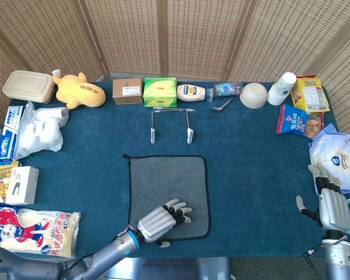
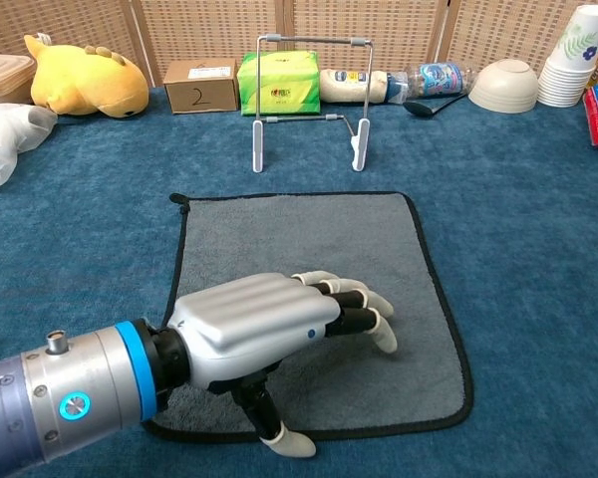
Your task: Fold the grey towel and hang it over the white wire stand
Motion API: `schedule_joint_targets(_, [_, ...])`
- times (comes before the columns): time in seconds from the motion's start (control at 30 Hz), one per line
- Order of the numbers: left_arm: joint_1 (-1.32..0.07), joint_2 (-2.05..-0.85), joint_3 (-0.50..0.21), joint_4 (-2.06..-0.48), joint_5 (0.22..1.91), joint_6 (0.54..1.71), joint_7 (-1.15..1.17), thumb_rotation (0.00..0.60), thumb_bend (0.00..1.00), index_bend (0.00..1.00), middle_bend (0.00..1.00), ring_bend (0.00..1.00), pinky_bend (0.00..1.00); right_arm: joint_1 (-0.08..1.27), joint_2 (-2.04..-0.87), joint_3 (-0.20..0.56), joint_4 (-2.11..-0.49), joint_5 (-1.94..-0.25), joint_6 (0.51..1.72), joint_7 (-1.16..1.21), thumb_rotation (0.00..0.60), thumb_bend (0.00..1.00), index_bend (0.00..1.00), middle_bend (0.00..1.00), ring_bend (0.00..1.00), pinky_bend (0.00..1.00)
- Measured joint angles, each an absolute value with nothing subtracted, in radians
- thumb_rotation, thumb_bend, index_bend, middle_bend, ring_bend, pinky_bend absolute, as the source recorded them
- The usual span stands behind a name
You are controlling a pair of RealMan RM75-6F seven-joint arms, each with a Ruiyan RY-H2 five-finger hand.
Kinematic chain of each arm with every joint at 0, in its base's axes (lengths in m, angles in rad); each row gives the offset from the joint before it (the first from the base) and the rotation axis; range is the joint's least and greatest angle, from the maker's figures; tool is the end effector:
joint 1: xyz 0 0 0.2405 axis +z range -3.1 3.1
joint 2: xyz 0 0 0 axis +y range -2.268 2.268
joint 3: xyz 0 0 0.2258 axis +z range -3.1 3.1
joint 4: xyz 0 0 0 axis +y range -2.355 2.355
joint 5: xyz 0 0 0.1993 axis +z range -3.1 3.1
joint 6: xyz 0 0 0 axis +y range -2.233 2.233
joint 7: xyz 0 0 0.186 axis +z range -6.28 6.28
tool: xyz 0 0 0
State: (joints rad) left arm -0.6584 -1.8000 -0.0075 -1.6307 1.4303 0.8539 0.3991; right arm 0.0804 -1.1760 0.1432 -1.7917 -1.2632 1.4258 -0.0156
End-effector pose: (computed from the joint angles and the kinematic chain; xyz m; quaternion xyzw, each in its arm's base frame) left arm -0.0301 0.2018 -0.1235 -0.8404 -0.3478 -0.3817 0.1647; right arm -0.2743 -0.2296 0.1395 0.4792 -0.5025 0.4173 0.5863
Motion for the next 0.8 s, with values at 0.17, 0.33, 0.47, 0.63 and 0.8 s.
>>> schedule_joint_targets(0.17, [-0.662, -1.817, -0.005, -1.614, 1.428, 0.867, 0.415, 0.6, 0.17, 0.2, 0.11, 0.0, 0.0, 0.077, -1.172, 0.142, -1.788, -1.264, 1.425, -0.005, 0.6, 0.38, 0.06, 0.03, 0.0, 0.0])
schedule_joint_targets(0.33, [-0.667, -1.83, -0.006, -1.598, 1.424, 0.877, 0.429, 0.6, 0.17, 0.2, 0.11, 0.0, 0.0, 0.074, -1.172, 0.142, -1.784, -1.264, 1.425, 0.0, 0.6, 0.38, 0.06, 0.03, 0.0, 0.0])
schedule_joint_targets(0.47, [-0.671, -1.837, -0.007, -1.587, 1.417, 0.879, 0.435, 0.6, 0.17, 0.2, 0.11, 0.0, 0.0, 0.073, -1.171, 0.142, -1.783, -1.264, 1.425, 0.002, 0.6, 0.38, 0.06, 0.03, 0.0, 0.0])
schedule_joint_targets(0.63, [-0.673, -1.846, -0.01, -1.576, 1.409, 0.887, 0.442, 0.6, 0.17, 0.2, 0.12, 0.0, 0.0, 0.07, -1.171, 0.142, -1.782, -1.263, 1.426, 0.005, 0.6, 0.38, 0.06, 0.03, 0.0, 0.0])
schedule_joint_targets(0.8, [-0.67, -1.853, -0.02, -1.568, 1.4, 0.912, 0.449, 0.6, 0.17, 0.21, 0.12, 0.0, 0.0, 0.07, -1.17, 0.143, -1.782, -1.263, 1.426, 0.005, 0.6, 0.38, 0.06, 0.03, 0.0, 0.0])
